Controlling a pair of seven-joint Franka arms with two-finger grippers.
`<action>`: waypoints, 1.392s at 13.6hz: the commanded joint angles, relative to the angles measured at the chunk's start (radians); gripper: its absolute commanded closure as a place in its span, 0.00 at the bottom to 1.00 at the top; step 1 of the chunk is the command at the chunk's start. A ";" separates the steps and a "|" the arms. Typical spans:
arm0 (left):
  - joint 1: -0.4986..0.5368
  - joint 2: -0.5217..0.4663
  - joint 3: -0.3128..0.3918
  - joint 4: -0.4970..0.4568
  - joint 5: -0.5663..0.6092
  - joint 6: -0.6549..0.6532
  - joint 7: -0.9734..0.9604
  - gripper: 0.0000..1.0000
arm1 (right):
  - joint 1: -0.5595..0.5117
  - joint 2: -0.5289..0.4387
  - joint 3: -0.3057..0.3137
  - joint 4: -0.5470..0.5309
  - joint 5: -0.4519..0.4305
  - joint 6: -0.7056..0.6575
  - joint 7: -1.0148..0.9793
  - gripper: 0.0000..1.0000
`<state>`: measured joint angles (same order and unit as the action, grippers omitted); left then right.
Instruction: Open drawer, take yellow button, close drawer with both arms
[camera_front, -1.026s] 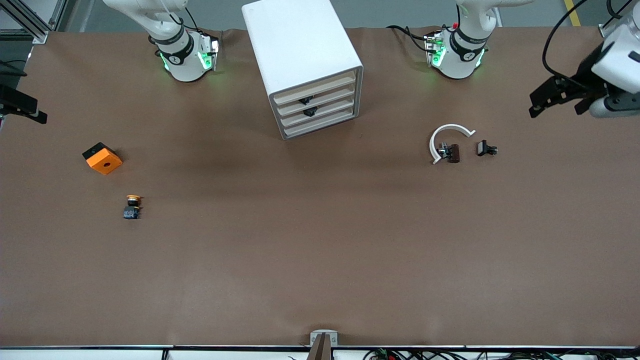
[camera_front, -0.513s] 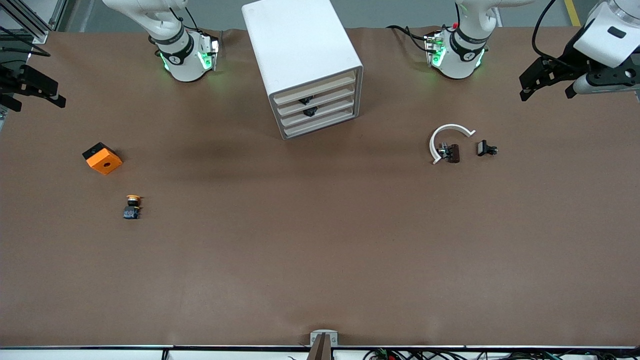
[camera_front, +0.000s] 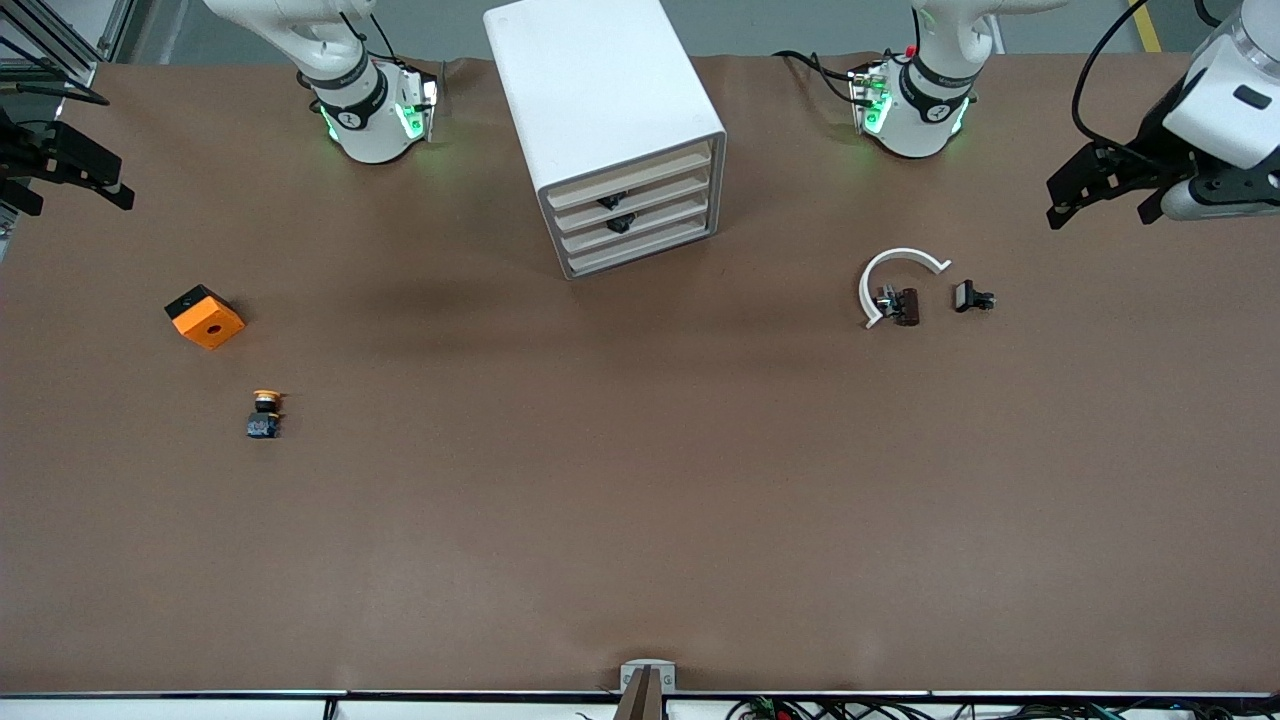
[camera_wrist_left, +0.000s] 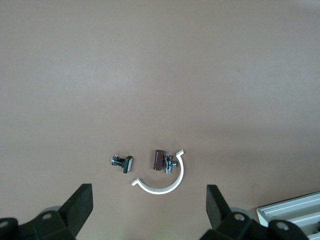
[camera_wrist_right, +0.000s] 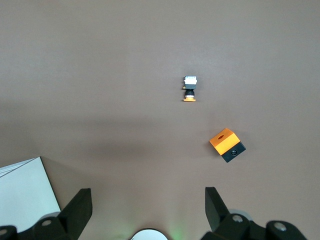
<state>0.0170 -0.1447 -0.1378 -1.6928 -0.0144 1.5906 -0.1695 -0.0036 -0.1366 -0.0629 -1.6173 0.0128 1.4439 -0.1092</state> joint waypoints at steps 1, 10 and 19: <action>0.014 0.017 0.001 0.038 -0.004 -0.024 0.007 0.00 | -0.024 -0.029 0.003 -0.030 -0.011 0.013 -0.007 0.00; 0.015 0.053 0.000 0.082 -0.003 -0.052 0.001 0.00 | -0.064 -0.031 0.012 -0.032 -0.007 0.018 -0.024 0.00; 0.015 0.051 0.001 0.084 0.011 -0.081 0.001 0.00 | -0.058 -0.024 0.011 -0.027 0.001 0.036 -0.024 0.00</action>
<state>0.0294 -0.1020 -0.1369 -1.6348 -0.0142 1.5320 -0.1696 -0.0598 -0.1368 -0.0548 -1.6197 0.0128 1.4582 -0.1242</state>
